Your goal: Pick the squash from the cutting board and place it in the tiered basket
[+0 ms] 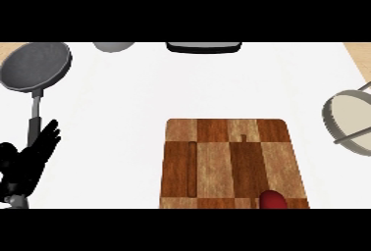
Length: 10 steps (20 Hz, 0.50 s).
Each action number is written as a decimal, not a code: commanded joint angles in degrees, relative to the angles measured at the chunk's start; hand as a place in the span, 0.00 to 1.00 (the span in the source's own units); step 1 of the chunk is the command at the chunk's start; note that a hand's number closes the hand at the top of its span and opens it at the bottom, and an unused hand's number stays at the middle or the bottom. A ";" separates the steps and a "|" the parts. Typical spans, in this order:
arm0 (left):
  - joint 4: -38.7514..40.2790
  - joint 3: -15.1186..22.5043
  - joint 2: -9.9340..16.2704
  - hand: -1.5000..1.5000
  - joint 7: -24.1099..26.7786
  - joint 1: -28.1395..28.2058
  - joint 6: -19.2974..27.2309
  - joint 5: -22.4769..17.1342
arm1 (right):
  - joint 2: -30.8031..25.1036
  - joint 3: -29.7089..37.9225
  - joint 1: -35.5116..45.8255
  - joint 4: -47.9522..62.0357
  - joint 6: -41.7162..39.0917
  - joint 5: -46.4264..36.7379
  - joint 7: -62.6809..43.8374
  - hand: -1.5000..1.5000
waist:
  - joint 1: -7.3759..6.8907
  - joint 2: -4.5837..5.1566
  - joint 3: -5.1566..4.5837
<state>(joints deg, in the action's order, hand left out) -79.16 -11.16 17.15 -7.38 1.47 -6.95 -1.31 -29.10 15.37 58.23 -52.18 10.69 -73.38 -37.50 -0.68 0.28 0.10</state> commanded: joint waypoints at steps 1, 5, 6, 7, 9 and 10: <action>-0.62 -0.77 0.89 0.50 -1.97 0.07 -1.03 -1.16 | -7.44 -3.59 1.57 6.61 -5.53 -5.72 3.40 1.00 | -0.92 0.23 -0.14; 0.62 1.00 -1.81 0.50 -4.74 -2.78 1.83 0.51 | -9.61 -6.84 3.65 8.18 -12.91 -6.46 8.86 1.00 | 0.11 -0.04 -0.14; -0.21 -1.17 0.47 0.50 -1.24 1.58 -1.23 -1.22 | -10.89 -6.03 0.09 8.24 -9.50 -5.89 11.71 1.00 | -0.10 -0.15 -0.11; 1.86 -1.39 0.96 0.50 -1.41 -1.37 -1.80 -1.54 | -13.15 -6.19 4.25 8.88 -13.52 -5.81 13.24 1.00 | 0.05 -0.10 -0.14; 4.35 -0.49 0.51 0.50 -0.63 -2.88 -1.10 0.31 | -13.07 -6.41 5.49 11.05 -12.98 -6.35 14.15 1.00 | 0.04 -0.02 -0.13; -0.52 0.59 -1.85 0.50 -2.32 -0.71 1.60 1.13 | -12.05 -7.30 7.11 9.55 -14.99 -6.93 12.70 1.00 | -0.14 -0.20 -0.12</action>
<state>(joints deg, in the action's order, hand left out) -78.51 -11.62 17.10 -8.37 0.50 -7.15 -1.35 -39.83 9.55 62.35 -43.58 -0.64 -79.20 -26.74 -0.82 0.11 0.13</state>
